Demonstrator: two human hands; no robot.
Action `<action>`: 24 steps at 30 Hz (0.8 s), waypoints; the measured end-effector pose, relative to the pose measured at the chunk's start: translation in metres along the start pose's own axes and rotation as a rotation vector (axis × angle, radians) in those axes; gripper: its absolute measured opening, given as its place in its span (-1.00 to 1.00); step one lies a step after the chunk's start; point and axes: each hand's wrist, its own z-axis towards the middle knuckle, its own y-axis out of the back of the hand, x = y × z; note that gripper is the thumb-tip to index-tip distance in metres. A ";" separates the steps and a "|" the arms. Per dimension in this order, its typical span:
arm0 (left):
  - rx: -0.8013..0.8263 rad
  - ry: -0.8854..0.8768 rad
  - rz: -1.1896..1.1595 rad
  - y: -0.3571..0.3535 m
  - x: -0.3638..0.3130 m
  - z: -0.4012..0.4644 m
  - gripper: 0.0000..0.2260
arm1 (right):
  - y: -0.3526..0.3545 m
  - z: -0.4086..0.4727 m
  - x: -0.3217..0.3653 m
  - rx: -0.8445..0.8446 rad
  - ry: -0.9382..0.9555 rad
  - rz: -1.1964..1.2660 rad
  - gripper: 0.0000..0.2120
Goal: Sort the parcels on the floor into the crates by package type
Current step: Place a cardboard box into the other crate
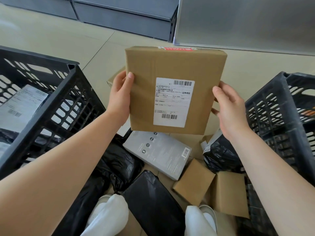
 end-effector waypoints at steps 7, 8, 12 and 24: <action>0.048 0.196 0.109 0.010 -0.011 -0.009 -0.78 | 0.008 -0.002 0.003 0.174 -0.089 -0.048 -0.43; 0.102 0.239 0.114 0.013 -0.012 -0.013 -0.78 | 0.011 -0.003 0.005 0.195 -0.118 -0.015 -0.48; 0.193 0.359 0.063 0.021 -0.014 -0.029 -0.65 | 0.023 -0.013 0.011 0.248 -0.201 0.037 -0.52; 0.180 0.285 0.045 -0.032 -0.074 -0.045 -0.57 | 0.072 -0.068 0.044 0.233 -0.404 0.190 -0.44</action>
